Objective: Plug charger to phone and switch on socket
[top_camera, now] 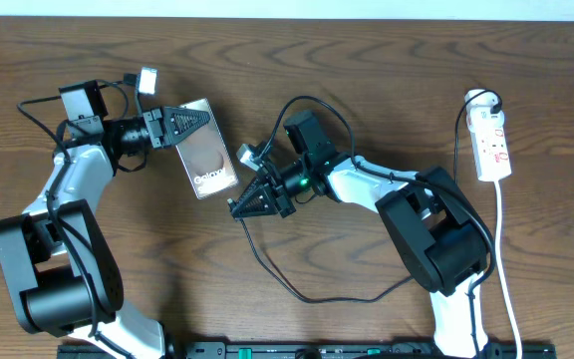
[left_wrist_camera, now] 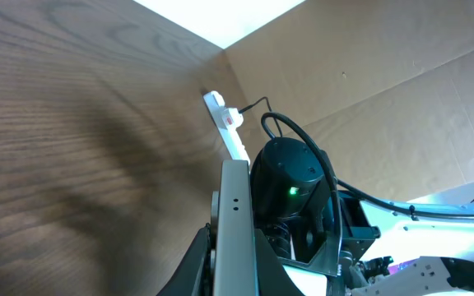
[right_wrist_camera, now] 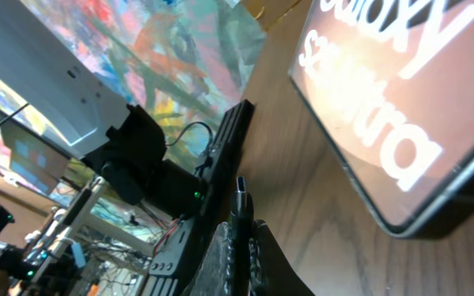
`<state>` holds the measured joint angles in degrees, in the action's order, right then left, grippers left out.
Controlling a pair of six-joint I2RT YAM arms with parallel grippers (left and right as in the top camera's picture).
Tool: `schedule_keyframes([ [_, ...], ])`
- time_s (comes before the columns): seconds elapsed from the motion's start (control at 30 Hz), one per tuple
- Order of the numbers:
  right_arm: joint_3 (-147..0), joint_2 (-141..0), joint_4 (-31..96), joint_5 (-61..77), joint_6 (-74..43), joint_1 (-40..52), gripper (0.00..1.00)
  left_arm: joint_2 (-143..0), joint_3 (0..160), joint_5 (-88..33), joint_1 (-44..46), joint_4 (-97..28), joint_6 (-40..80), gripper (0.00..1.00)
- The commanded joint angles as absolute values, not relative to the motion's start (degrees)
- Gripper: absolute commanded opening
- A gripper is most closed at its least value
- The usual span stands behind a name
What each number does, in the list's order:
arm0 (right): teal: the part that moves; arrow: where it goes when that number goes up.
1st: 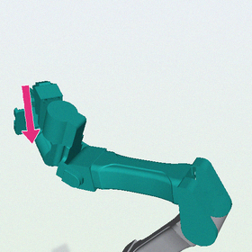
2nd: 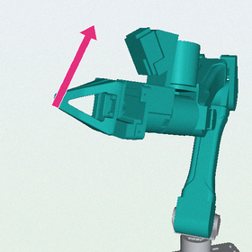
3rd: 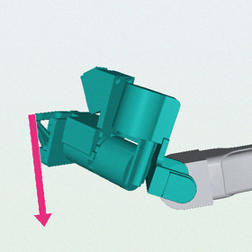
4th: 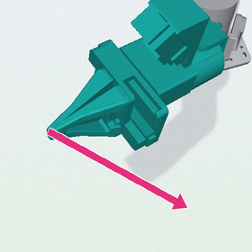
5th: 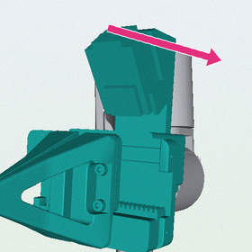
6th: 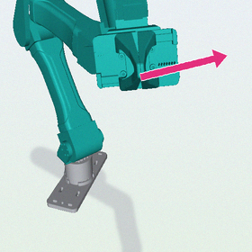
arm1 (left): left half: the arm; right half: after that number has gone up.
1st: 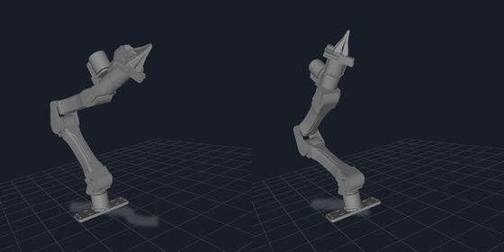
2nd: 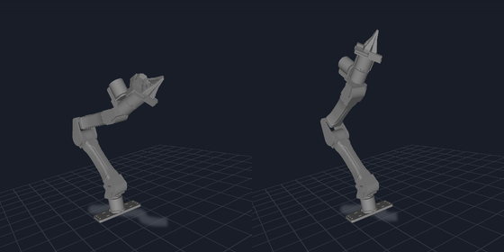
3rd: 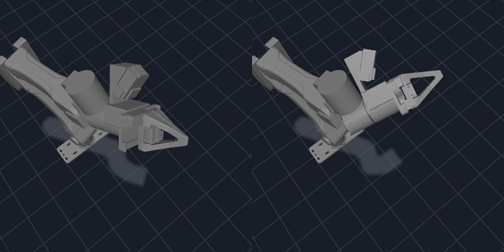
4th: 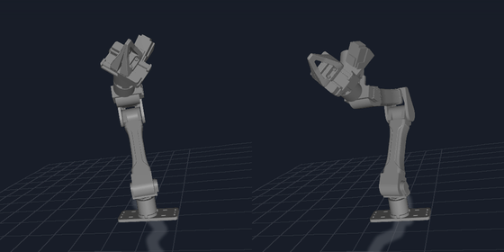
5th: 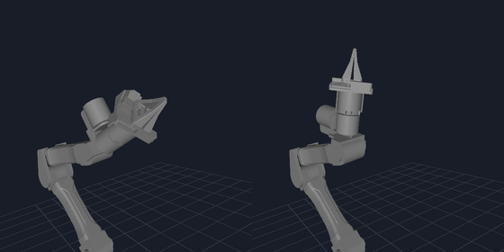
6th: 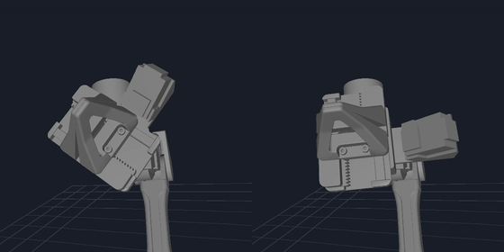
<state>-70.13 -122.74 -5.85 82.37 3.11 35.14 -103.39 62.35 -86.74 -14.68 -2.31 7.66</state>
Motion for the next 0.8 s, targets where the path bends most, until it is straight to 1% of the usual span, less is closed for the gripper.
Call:
schedule_keyframes([
  [0.0,-70.5,-122.9,-6.1,80.2,2.6,35.5,0.01,-103.0,63.0,-89.6,-14.7,-2.0,9.8,0.07],
  [0.43,-70.5,-123.0,-11.6,77.5,-1.3,35.7,0.01,-103.0,63.0,-90.0,-14.1,-2.0,10.9,0.07],
  [0.77,-70.5,-123.0,-11.6,77.5,-1.6,36.4,0.01,-103.0,63.0,-90.0,-12.4,-0.9,10.9,0.07],
])
